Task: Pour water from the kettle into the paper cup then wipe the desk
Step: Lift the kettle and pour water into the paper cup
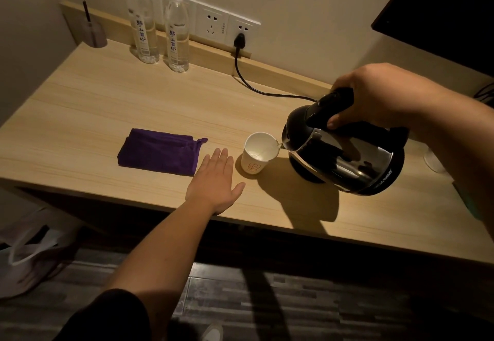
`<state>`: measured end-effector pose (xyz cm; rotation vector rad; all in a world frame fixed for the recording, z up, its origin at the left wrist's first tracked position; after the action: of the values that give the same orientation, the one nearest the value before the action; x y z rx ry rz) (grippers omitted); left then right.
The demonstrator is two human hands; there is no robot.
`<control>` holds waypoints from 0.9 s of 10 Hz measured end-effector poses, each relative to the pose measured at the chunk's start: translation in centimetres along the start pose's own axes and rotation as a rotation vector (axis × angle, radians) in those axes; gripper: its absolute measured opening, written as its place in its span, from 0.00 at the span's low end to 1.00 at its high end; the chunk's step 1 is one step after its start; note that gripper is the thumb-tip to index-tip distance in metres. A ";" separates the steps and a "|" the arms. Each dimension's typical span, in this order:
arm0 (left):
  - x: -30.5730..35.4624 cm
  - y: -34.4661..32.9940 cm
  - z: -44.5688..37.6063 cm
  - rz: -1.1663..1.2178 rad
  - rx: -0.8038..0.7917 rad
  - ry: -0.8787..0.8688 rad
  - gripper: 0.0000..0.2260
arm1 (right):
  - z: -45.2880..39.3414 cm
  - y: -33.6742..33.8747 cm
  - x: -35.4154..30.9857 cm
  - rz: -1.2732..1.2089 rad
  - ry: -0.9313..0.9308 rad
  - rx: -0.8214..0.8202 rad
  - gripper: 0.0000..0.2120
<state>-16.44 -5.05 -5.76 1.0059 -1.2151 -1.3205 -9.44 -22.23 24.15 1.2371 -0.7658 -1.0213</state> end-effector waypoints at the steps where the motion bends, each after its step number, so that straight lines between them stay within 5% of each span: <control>1: 0.0 0.0 0.0 0.000 0.000 0.000 0.35 | -0.2 0.1 -0.1 0.014 -0.003 -0.009 0.18; 9: 0.0 -0.1 0.0 0.005 0.000 -0.007 0.35 | -0.7 0.2 -0.3 0.027 -0.001 -0.041 0.18</control>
<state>-16.45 -5.08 -5.81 0.9990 -1.2222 -1.3208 -8.87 -21.64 24.18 1.1880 -0.7571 -1.0107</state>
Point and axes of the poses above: each hand's wrist, its own z-axis away from the middle knuckle, its own y-axis out of the back of the hand, x = y × z, the point moved 4 cm from there along -z, towards the middle knuckle, and after that the axes turned 8 degrees about -z, right-handed, at the moved point
